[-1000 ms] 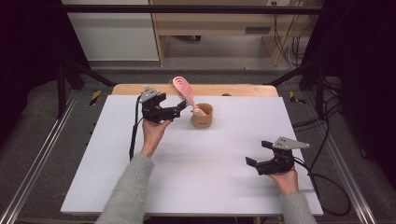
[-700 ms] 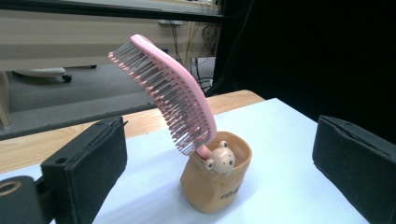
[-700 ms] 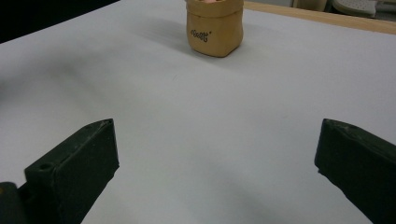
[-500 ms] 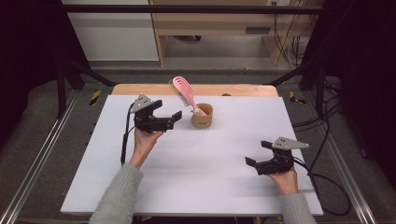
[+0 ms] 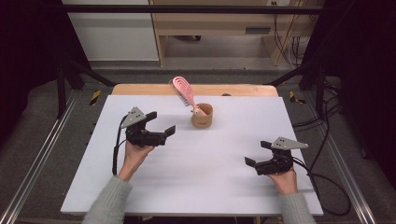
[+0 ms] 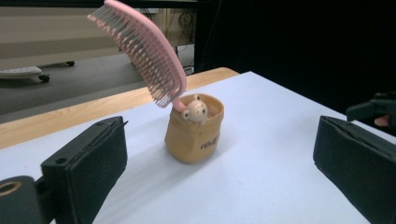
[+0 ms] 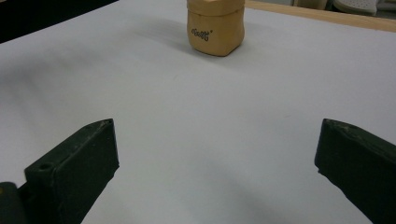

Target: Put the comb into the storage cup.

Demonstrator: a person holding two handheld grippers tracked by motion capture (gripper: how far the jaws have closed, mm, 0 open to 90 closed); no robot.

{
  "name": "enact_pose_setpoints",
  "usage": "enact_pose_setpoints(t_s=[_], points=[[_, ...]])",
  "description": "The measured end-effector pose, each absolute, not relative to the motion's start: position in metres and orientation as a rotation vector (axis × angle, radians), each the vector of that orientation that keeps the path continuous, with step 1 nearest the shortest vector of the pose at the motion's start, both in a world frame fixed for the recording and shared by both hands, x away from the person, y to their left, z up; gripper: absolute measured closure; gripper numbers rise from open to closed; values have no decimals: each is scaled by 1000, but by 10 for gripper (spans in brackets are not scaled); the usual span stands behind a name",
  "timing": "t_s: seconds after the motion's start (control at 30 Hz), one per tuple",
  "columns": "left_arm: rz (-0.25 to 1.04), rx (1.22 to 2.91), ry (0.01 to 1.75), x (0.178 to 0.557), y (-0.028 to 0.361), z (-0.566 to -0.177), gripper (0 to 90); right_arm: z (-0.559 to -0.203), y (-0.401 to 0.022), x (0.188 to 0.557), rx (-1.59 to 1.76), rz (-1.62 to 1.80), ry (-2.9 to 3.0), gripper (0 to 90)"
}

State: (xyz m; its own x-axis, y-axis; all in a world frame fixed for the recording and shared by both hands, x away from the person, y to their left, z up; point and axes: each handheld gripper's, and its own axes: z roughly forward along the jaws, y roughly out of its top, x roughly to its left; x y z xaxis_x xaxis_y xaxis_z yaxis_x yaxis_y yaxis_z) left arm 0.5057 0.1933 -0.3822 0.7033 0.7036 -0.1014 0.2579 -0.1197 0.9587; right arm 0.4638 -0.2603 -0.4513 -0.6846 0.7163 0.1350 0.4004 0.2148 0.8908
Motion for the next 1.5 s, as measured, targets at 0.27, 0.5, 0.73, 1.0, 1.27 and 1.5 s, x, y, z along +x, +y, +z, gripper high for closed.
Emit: enact_pose_setpoints(t_s=[0.27, 0.5, 0.73, 1.0, 1.27, 1.5], points=[[444, 1712, 794, 494, 209, -395, 29, -453, -259, 465, 1054, 1452, 2195, 1], [448, 1743, 803, 485, 223, -411, 29, -454, -258, 465, 1056, 1444, 2204, 1], [458, 1768, 833, 481, 236, -424, 30, -455, -257, 465, 1058, 1438, 2211, 1], [456, 1773, 878, 476, 249, -434, 29, -455, -258, 465, 1053, 1450, 2209, 1], [476, 1777, 896, 465, 267, -444, 32, -456, -258, 465, 1050, 1450, 2214, 1], [476, 1781, 911, 461, 278, -451, 32, -457, -257, 464, 1049, 1453, 2217, 1]])
